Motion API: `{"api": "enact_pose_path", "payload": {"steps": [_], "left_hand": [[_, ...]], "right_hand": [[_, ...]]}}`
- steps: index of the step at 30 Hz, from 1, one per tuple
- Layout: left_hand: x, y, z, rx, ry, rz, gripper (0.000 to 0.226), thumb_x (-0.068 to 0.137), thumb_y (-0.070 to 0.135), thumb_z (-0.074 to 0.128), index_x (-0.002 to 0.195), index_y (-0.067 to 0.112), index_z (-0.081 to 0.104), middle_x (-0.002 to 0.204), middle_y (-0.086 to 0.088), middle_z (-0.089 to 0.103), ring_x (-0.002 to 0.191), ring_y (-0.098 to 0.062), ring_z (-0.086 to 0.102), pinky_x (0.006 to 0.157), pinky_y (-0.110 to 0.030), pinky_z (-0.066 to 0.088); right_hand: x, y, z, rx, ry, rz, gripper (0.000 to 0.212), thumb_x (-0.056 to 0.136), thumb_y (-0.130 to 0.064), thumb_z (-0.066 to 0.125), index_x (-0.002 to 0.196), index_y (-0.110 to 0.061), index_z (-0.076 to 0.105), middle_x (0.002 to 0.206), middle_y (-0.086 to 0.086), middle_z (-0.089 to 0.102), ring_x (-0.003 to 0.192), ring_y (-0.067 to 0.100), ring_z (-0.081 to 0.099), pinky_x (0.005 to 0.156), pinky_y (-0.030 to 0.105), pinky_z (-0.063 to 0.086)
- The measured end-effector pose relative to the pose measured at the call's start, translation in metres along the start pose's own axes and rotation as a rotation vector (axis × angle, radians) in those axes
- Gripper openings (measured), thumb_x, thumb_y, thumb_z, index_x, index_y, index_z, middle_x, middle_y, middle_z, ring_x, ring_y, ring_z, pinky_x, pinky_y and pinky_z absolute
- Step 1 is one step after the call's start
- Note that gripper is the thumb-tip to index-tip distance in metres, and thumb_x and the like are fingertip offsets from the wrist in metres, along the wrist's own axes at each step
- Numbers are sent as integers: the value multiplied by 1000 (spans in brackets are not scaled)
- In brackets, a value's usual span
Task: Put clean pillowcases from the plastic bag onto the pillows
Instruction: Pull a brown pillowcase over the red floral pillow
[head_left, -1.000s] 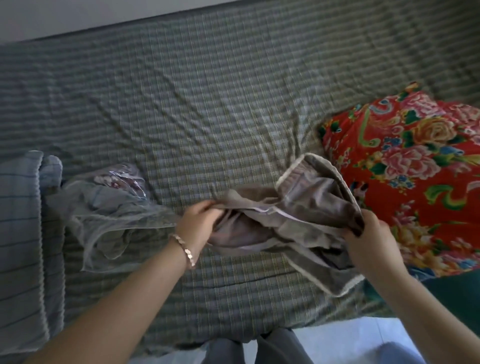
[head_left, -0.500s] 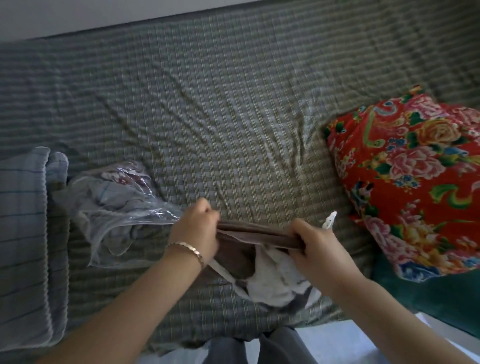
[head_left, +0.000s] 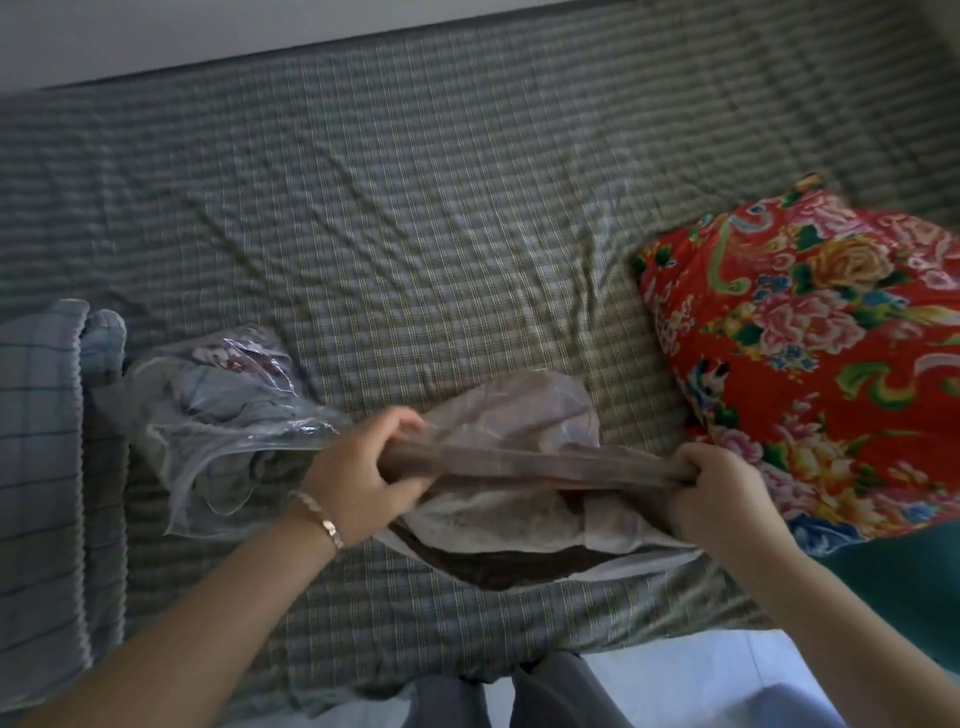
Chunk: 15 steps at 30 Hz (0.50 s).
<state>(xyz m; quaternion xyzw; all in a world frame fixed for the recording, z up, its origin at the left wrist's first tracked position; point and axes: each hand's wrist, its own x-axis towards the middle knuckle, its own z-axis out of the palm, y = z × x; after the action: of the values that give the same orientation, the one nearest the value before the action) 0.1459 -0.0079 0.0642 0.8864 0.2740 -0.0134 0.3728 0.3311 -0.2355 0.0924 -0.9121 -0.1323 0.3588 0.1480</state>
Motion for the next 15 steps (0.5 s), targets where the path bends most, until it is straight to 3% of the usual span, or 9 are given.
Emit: {"api": "enact_pose_path", "payload": {"steps": [2, 5, 7, 9, 12, 15], "left_hand": [[-2, -5, 4, 231, 3, 212, 24, 57, 21, 76, 66, 23, 54, 77, 13, 57, 55, -1, 48, 44, -10, 38], [-3, 7, 8, 73, -53, 285, 23, 62, 20, 74, 50, 10, 56, 96, 7, 64, 73, 3, 58, 56, -13, 48], [-4, 21, 9, -140, -90, 192, 18, 65, 22, 76, 62, 8, 65, 93, 11, 66, 82, 5, 61, 67, -10, 47], [-2, 31, 12, -162, -99, 146, 15, 70, 6, 71, 84, 12, 65, 88, 13, 68, 81, 11, 60, 65, -14, 47], [1, 39, 9, -187, -206, 142, 56, 76, -11, 46, 109, 34, 42, 90, 14, 68, 86, 1, 63, 75, -18, 51], [0, 39, -1, -36, -402, 133, 74, 76, 8, 47, 128, 54, 21, 78, 9, 67, 70, -9, 64, 68, -24, 54]], "right_hand": [[4, -2, -6, 209, 59, 44, 27, 79, 11, 44, 63, -8, 35, 58, 6, 35, 53, 19, 29, 50, 30, 21], [9, -8, -6, 386, 94, 62, 23, 86, 6, 41, 69, -9, 36, 62, 6, 36, 55, 18, 30, 50, 29, 24], [9, -15, -6, 459, 65, 74, 11, 87, -5, 48, 78, -9, 46, 64, 5, 44, 55, 17, 38, 49, 29, 31], [8, -20, -10, 418, 12, 36, 11, 80, -12, 63, 83, -13, 53, 68, 0, 53, 57, 14, 46, 50, 24, 35], [7, -22, -17, 67, -88, -66, 18, 75, -20, 72, 88, -23, 59, 75, -7, 60, 66, 8, 55, 51, 22, 42], [10, -19, -19, -169, -114, -43, 14, 84, -9, 56, 87, -16, 67, 72, 1, 63, 60, 16, 55, 50, 30, 46]]}}
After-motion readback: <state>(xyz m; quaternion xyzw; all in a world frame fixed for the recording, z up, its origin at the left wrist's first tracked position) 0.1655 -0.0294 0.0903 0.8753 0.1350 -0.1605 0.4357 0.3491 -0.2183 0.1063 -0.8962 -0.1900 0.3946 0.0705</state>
